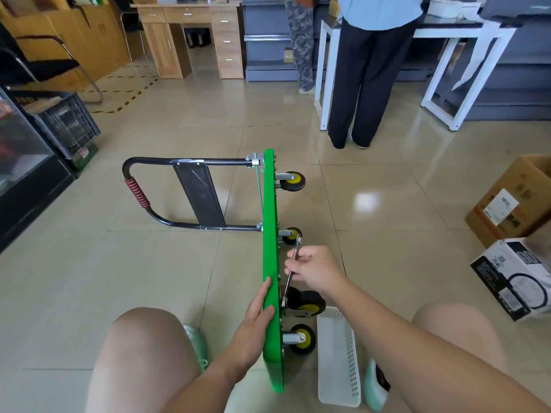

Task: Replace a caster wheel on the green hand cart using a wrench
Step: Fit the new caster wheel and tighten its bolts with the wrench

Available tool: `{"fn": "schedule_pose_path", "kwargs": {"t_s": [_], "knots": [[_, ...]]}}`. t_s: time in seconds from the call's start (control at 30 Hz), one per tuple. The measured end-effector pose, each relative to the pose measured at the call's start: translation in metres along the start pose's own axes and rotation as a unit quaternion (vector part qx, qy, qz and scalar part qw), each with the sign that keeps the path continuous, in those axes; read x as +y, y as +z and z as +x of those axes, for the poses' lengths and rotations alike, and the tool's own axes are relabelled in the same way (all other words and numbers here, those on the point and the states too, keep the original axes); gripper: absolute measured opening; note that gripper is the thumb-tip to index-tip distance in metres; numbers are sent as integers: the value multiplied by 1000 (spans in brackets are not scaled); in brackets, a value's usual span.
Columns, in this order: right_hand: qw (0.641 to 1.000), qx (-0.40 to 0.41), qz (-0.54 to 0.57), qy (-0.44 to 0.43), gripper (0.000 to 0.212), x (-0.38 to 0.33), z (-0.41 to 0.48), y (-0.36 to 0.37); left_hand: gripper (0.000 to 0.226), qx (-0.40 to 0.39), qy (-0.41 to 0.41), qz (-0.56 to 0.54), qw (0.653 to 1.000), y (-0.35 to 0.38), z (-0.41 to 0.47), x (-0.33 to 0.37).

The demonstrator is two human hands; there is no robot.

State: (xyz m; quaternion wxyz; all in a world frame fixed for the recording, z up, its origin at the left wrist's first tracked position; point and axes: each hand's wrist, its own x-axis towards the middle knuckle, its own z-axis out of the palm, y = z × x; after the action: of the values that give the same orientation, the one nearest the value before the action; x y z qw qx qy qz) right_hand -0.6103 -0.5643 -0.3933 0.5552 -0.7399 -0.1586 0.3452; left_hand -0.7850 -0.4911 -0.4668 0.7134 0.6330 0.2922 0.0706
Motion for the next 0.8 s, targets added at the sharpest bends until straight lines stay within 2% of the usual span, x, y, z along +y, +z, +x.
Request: {"fn": "schedule_pose_path", "kwargs": {"t_s": [0.17,0.33,0.43,0.6,0.8], "knots": [[993,20,4,-118,22,15,-52,-12,54,9,4,8,1000,0,0,-3],[988,32,15,-152,38,48,-80,-1,55,16,14,2,1000,1,1,-5],[983,21,-15,-182,51,62,-87,7,55,13,14,-6,1000,0,1,-5],[966,16,-72,-247,34,74,-95,19,57,8,10,3,1000,1,-2,-1],[938,16,-130,-320,33,89,-98,23,56,4,8,6,1000,1,-3,1]]}}
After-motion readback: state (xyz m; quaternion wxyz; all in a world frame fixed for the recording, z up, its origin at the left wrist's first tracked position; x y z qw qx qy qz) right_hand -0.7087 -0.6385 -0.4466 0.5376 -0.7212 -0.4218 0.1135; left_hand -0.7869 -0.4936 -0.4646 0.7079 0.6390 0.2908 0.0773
